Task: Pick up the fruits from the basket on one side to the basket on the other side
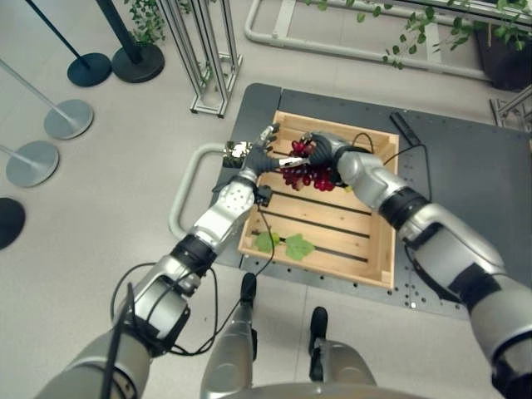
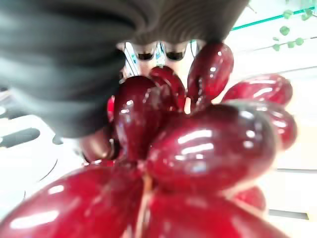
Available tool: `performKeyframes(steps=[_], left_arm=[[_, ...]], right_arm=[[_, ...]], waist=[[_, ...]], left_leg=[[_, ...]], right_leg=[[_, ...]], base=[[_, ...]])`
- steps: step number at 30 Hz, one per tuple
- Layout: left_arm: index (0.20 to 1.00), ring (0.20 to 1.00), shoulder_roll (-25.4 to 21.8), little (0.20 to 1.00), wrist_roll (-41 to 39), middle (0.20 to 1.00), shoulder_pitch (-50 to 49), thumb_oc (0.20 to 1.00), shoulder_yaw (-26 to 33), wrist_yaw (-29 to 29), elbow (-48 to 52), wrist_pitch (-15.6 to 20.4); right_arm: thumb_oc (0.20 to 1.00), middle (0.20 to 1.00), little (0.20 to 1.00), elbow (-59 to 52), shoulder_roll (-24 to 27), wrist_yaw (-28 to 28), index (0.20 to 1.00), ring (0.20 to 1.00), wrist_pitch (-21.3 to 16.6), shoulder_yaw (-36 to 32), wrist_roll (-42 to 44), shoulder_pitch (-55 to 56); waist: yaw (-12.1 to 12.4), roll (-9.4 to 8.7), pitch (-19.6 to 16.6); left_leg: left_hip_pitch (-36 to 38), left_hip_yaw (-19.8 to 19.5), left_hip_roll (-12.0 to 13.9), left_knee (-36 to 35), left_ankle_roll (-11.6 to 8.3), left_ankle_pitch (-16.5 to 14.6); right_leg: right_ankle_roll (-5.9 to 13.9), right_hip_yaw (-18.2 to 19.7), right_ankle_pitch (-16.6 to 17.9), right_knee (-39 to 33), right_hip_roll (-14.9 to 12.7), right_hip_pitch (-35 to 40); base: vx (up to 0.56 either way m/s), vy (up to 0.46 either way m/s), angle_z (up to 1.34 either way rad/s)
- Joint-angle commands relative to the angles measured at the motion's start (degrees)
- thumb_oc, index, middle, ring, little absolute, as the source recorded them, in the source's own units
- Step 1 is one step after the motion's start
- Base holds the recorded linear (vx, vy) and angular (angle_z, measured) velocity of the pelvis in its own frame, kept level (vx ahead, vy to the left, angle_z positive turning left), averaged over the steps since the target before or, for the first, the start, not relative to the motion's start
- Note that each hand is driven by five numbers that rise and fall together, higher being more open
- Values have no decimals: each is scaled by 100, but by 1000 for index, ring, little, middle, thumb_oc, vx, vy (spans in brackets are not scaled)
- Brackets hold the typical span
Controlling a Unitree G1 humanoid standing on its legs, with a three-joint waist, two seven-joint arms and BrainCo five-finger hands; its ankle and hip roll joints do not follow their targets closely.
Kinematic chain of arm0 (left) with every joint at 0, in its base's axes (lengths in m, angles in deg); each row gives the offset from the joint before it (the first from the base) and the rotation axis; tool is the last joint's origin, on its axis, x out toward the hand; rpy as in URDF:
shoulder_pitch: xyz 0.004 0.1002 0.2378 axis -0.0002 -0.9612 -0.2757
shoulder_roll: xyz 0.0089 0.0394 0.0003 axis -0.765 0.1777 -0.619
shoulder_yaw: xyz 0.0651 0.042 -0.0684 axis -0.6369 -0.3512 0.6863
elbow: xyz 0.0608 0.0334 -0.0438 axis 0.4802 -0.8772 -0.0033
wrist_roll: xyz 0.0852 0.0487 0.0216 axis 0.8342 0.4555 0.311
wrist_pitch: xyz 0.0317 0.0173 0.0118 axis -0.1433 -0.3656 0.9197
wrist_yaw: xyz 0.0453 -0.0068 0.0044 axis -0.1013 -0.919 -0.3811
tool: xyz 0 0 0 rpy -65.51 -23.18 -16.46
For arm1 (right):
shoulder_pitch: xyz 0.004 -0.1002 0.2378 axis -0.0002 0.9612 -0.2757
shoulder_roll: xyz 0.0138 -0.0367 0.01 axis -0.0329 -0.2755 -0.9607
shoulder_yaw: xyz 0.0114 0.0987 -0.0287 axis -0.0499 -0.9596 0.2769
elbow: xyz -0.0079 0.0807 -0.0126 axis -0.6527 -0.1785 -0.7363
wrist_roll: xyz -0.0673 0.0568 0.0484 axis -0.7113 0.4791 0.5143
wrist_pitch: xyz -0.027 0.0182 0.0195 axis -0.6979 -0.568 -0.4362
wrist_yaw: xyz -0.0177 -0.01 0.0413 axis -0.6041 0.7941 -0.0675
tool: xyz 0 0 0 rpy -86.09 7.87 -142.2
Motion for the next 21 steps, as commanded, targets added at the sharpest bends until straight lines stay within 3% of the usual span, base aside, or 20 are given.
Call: performKeyframes(steps=[1, 11, 12, 13, 16, 17, 21], left_arm=[[1000, 1000, 73, 1000, 98, 1000, 18, 1000, 40, -39, -54, 275], [1000, 1000, -66, 1000, 431, 1000, -192, 1000, 142, -66, -19, 264], [1000, 1000, -71, 1000, 428, 1000, -154, 1000, 194, -54, -162, 219], [1000, 1000, -97, 1000, 522, 1000, -216, 1000, 291, -70, -154, 194], [1000, 1000, -92, 1000, 626, 1000, -264, 1000, 332, -106, -170, 153], [1000, 1000, -87, 1000, 665, 1000, -342, 1000, 232, -116, -115, 164], [1000, 1000, -106, 1000, 621, 1000, -347, 1000, 230, -108, -167, 188]], right_arm=[[200, 200, 200, 136, 23, 323, 200, 200, -79, -230, -182, -319], [200, 200, 200, 345, 64, 409, 200, 200, -101, -306, -78, -335], [200, 200, 200, 209, 38, 411, 200, 200, 85, -459, -209, -160], [200, 200, 200, -355, 264, 348, 200, 200, 22, -661, -221, 165], [200, 200, 200, -539, 250, 339, 200, 200, 16, -771, -219, 392], [200, 200, 200, -193, 58, 297, 200, 200, -11, -664, 137, -267], [200, 200, 200, 182, 217, 513, 200, 200, -131, -651, 496, -360]], waist=[[90, -442, -371], [121, -440, -386], [79, -436, -381], [27, -435, -375], [9, -435, -387], [80, -442, -411], [97, -476, -429]], left_leg=[[305, 215, 146, 379, -222, -998], [316, 218, 144, 396, -218, -1013], [319, 228, 146, 398, -217, -1013], [324, 234, 149, 403, -208, -1026], [330, 239, 154, 409, -202, -1036], [350, 232, 154, 419, -208, -1070], [321, 232, 161, 412, -220, -1034]], right_leg=[[369, 77, -129, 517, -666, -354], [370, 57, -133, 514, -658, -341], [369, 69, -132, 512, -653, -339], [367, 77, -134, 506, -656, -339], [371, 79, -132, 504, -664, -348], [369, 74, -178, 520, -668, -326], [368, 68, -137, 488, -656, -335]], base=[[0, 0, 0], [0, 0, 0], [0, 0, 0], [0, 0, 0], [0, 0, 0], [0, 0, 0], [3, -2, 2]])
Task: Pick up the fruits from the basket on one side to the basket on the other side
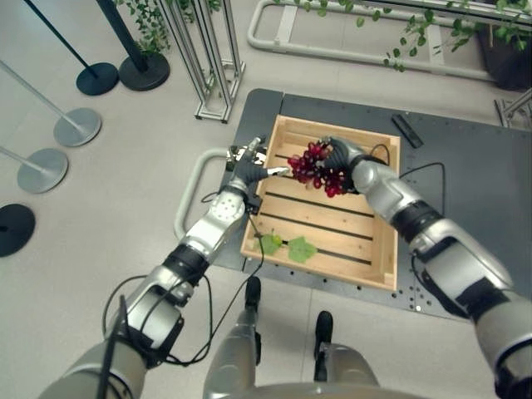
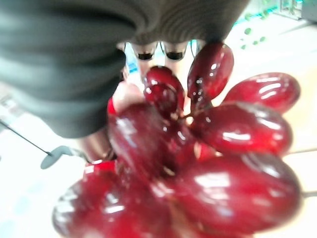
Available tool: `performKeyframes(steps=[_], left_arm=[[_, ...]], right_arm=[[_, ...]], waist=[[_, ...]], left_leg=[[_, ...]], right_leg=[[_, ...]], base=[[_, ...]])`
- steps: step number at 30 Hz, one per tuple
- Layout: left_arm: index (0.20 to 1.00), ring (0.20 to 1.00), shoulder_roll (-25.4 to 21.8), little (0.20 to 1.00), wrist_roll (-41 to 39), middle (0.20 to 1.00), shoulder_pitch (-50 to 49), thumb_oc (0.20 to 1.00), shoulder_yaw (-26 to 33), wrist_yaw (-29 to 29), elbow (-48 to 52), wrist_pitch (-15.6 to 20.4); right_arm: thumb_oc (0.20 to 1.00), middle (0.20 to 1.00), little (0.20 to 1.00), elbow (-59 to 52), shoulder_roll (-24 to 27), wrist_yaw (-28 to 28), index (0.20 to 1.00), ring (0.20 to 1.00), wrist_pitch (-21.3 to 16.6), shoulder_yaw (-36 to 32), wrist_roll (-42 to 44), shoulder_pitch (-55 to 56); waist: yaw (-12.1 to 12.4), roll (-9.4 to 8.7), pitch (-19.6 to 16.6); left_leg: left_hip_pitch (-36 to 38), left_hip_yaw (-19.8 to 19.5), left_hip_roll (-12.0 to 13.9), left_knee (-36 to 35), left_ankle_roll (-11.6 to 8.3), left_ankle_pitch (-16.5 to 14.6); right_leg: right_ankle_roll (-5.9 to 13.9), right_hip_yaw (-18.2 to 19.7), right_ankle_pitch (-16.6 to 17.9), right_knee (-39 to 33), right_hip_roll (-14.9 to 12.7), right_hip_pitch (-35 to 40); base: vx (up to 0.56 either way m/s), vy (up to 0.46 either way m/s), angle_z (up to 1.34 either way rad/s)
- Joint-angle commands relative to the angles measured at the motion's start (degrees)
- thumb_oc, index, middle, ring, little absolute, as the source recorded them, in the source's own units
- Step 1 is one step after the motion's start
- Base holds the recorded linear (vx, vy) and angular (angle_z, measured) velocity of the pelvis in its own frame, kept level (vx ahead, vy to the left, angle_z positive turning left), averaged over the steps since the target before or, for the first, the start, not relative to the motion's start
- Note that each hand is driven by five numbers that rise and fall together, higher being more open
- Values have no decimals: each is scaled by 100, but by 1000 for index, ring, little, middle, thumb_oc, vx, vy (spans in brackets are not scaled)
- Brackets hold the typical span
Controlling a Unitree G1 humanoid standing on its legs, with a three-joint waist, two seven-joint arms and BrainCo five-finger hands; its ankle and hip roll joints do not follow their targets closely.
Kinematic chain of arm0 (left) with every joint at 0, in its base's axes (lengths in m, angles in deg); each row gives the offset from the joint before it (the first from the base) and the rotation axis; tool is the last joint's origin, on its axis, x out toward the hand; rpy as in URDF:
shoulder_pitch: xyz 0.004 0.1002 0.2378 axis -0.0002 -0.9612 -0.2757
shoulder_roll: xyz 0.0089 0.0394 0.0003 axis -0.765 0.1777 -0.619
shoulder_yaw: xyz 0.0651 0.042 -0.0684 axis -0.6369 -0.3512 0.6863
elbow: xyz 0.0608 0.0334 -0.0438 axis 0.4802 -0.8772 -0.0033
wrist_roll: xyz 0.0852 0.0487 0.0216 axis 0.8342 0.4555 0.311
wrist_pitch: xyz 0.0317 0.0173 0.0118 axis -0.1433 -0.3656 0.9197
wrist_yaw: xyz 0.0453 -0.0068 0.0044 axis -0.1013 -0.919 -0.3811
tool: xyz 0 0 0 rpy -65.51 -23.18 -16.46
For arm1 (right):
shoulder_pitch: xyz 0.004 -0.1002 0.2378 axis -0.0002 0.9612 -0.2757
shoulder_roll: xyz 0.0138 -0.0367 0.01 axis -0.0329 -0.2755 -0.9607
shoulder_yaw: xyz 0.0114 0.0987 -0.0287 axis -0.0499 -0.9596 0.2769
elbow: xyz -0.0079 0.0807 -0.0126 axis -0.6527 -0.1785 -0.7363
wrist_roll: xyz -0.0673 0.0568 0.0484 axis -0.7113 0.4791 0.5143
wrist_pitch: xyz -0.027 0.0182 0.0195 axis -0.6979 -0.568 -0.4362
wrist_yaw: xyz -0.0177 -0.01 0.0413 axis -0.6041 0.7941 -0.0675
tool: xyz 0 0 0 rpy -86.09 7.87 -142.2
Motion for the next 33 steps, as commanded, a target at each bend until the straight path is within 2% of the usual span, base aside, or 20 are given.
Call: performKeyframes(steps=[1, 16, 33], left_arm=[[1000, 1000, -61, 1000, 292, 1000, 51, 1000, 28, -41, -124, 186], [1000, 1000, -131, 1000, 358, 1000, 69, 1000, 60, -31, -390, 95], [1000, 1000, 179, 1000, 698, 1000, 158, 1000, 9, -326, -723, -1]], right_arm=[[200, 200, 200, -55, 313, 364, 200, 200, -225, -61, 455, -620], [200, 200, 200, -1118, 720, 356, 200, 200, -366, -208, 1182, -800], [200, 200, 200, -1213, 395, 58, 200, 200, -194, 163, 927, -1004]], waist=[[96, -521, -376], [39, -547, -362], [36, -631, -418]], left_leg=[[309, 269, 142, 396, -230, -1030], [302, 315, 162, 422, -233, -1025], [335, 308, 170, 421, -237, -1035]], right_leg=[[379, 107, -136, 507, -680, -379], [369, 153, -145, 518, -645, -417], [352, 129, -167, 531, -632, -377]], base=[[14, -2, 9], [1, 0, 0], [0, 0, 0]])
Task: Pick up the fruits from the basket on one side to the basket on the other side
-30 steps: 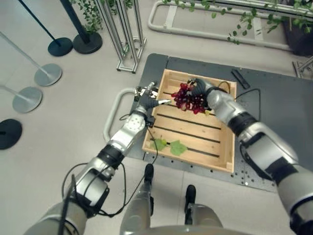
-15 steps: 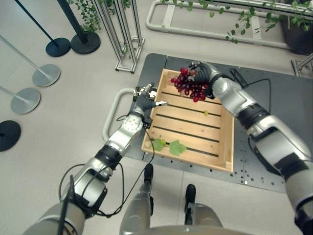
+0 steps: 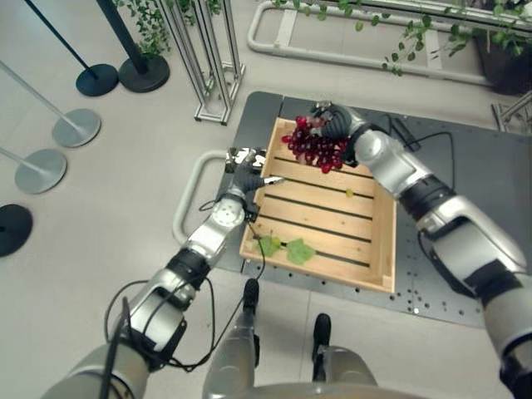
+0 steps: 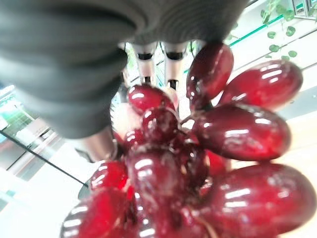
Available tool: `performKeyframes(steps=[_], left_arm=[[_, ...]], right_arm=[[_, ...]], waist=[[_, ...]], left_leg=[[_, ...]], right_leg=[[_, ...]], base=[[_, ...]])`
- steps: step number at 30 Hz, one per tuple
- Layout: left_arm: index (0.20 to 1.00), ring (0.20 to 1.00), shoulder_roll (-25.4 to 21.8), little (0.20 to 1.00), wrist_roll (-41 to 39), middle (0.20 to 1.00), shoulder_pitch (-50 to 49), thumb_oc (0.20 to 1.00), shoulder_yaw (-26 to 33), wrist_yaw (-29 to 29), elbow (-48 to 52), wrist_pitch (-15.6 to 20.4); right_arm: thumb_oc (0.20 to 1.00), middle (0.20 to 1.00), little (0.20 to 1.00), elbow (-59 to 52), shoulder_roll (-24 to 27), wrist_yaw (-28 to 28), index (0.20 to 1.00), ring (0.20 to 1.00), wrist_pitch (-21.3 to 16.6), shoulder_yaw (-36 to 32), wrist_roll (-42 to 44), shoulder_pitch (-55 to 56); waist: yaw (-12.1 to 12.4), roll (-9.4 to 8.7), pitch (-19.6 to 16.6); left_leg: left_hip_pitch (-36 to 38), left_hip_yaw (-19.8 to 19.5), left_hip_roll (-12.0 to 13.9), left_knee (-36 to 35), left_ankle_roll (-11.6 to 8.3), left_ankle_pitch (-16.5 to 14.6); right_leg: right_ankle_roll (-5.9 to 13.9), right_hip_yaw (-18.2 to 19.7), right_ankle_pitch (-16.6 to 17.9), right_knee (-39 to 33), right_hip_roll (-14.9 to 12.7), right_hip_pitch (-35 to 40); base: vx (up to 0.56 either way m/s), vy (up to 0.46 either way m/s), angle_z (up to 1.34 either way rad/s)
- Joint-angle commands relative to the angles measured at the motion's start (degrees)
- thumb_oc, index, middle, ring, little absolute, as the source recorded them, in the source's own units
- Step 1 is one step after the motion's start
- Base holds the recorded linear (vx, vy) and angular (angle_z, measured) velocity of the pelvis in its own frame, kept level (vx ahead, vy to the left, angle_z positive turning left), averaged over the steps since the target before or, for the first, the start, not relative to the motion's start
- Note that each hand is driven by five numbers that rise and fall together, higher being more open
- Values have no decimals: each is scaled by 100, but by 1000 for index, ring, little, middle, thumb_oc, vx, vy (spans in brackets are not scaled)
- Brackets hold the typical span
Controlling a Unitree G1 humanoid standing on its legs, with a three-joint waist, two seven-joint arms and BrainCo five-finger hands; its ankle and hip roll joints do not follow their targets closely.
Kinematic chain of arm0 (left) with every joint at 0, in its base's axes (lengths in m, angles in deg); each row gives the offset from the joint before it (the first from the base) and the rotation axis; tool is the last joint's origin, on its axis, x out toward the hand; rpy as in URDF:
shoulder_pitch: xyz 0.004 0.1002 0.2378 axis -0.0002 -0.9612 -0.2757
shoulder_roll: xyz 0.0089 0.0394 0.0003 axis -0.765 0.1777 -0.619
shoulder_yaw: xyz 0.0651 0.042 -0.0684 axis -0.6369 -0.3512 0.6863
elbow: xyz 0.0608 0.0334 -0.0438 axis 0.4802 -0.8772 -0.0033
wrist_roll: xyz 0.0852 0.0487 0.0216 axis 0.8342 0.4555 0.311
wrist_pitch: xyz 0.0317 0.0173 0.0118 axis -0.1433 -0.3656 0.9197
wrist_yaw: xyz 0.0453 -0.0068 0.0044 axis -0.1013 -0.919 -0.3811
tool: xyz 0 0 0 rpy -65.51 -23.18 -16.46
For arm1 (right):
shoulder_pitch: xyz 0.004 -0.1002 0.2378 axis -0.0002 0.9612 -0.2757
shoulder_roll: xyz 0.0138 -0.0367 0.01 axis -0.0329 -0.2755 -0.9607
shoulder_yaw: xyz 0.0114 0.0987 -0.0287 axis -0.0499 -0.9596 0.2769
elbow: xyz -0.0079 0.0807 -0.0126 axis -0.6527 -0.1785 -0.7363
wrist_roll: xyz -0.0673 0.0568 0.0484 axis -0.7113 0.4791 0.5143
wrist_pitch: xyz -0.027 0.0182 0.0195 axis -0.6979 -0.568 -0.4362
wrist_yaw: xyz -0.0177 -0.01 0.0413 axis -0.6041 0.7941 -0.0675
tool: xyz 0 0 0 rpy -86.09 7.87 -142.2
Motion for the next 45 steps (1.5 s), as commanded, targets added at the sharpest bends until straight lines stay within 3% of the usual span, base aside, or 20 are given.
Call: performKeyframes(steps=[1, 17, 31, 45], left_arm=[[1000, 1000, 102, 1000, 439, 1000, 197, 1000, 14, -179, -307, 147], [1000, 1000, 523, 1000, 485, 1000, 190, 1000, 95, -448, -320, 193], [1000, 1000, 657, 1000, 487, 1000, 322, 1000, 171, -699, -357, 237], [1000, 1000, 670, 1000, 422, 1000, 367, 1000, -20, -500, -314, 250]], right_arm=[[200, 200, 200, -125, -90, -22, 200, 200, -154, 192, -214, -713], [200, 200, 200, -407, -401, -187, 200, 200, -273, 255, 295, -466], [200, 200, 200, -604, -644, -154, 200, 200, -348, 134, 521, -75], [200, 200, 200, -640, -765, -76, 200, 200, -398, 65, 648, -50]], waist=[[52, -498, -334], [90, -636, -295], [57, -622, -297], [38, -609, -320]], left_leg=[[332, 297, 164, 434, -238, -1031], [293, 271, 170, 420, -237, -1004], [314, 283, 167, 407, -232, -1002], [316, 289, 179, 408, -238, -1002]], right_leg=[[348, 138, -147, 519, -641, -363], [332, 125, -146, 546, -634, -399], [330, 123, -153, 571, -637, -417], [328, 128, -150, 552, -632, -404]], base=[[0, 0, 0], [0, 0, 0], [0, 0, 0], [0, 0, 0]])
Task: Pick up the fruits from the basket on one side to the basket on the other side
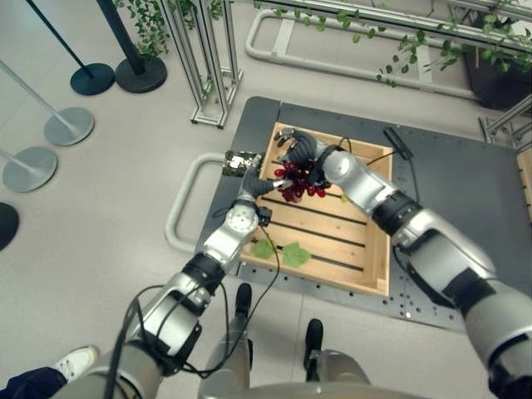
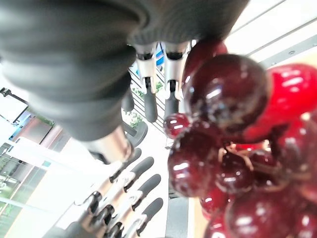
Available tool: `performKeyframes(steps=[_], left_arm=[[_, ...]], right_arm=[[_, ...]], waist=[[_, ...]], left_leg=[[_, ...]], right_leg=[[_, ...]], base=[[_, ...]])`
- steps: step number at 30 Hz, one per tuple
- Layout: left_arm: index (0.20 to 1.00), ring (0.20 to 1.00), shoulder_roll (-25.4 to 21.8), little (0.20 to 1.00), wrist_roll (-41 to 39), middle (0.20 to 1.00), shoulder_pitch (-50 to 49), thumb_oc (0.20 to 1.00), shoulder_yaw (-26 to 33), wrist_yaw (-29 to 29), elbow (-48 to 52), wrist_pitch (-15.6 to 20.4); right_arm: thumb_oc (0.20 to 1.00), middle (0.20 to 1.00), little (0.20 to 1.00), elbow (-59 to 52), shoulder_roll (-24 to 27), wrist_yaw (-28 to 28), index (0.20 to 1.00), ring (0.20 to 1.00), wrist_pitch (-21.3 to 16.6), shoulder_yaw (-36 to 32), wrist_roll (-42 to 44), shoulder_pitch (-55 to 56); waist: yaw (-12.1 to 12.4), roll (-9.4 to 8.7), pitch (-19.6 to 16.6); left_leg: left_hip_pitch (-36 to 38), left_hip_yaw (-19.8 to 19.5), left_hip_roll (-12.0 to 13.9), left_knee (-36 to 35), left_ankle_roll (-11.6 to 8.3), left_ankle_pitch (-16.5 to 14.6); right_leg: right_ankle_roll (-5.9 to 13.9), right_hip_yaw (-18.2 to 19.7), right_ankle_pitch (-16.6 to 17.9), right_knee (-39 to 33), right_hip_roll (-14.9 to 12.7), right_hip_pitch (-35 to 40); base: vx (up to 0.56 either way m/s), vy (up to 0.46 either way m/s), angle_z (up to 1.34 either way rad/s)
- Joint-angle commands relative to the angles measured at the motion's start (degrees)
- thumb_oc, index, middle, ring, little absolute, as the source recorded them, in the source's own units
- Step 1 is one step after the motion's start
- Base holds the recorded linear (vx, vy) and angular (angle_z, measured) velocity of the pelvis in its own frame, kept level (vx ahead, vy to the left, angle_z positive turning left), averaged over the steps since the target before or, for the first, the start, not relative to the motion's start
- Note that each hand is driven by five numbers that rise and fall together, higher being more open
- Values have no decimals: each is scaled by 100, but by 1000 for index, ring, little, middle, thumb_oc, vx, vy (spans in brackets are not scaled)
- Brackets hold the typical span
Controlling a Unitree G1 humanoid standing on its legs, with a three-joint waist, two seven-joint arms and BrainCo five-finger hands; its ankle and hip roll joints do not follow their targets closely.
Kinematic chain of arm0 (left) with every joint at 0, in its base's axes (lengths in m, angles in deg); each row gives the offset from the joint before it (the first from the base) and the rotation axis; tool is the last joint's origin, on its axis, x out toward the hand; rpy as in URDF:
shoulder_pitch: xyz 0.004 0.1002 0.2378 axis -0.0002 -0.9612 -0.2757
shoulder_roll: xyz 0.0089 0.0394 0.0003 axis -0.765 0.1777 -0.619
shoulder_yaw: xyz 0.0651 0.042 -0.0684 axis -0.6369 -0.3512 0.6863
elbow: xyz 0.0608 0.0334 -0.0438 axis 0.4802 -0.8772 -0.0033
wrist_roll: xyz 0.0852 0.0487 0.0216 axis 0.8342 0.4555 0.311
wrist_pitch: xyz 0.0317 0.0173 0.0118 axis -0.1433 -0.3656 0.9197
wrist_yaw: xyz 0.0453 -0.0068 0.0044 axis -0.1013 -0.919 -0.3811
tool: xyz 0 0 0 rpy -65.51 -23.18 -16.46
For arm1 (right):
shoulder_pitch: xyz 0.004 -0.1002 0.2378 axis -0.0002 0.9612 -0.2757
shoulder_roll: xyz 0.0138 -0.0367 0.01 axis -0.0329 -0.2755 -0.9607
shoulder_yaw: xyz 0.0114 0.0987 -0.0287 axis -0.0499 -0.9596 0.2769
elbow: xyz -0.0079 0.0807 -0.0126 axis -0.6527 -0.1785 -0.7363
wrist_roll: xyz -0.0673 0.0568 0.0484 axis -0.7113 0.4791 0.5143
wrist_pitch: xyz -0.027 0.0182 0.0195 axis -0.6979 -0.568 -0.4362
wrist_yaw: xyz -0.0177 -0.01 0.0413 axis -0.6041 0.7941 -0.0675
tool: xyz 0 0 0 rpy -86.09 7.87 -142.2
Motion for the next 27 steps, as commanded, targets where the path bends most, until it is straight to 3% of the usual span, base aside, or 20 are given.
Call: performKeyframes(steps=[1, 13, 27], left_arm=[[1000, 1000, 97, 1000, 284, 1000, 440, 1000, -83, 62, -114, 325], [1000, 1000, -22, 1000, 874, 1000, 599, 1000, -732, 552, -168, 238], [1000, 1000, -4, 1000, 1025, 1000, 748, 1000, -868, 401, -153, 298]], right_arm=[[200, 200, 200, -395, -64, 210, 200, 200, -405, -175, 177, -355], [200, 200, 200, -285, -343, 211, 200, 200, -454, -52, 138, -670], [200, 200, 200, -114, -885, 293, 200, 200, -623, 117, 363, -883]], waist=[[40, -446, -230], [3, -382, -281], [-4, -314, -313]], left_leg=[[318, 303, 188, 411, -238, -1002], [354, 328, 210, 421, -245, -1020], [379, 337, 202, 409, -250, -1015]], right_leg=[[328, 134, -150, 536, -625, -399], [324, 149, -146, 509, -606, -382], [320, 144, -140, 470, -597, -341]], base=[[0, 0, 0], [0, 0, 0], [1, 1, -1]])
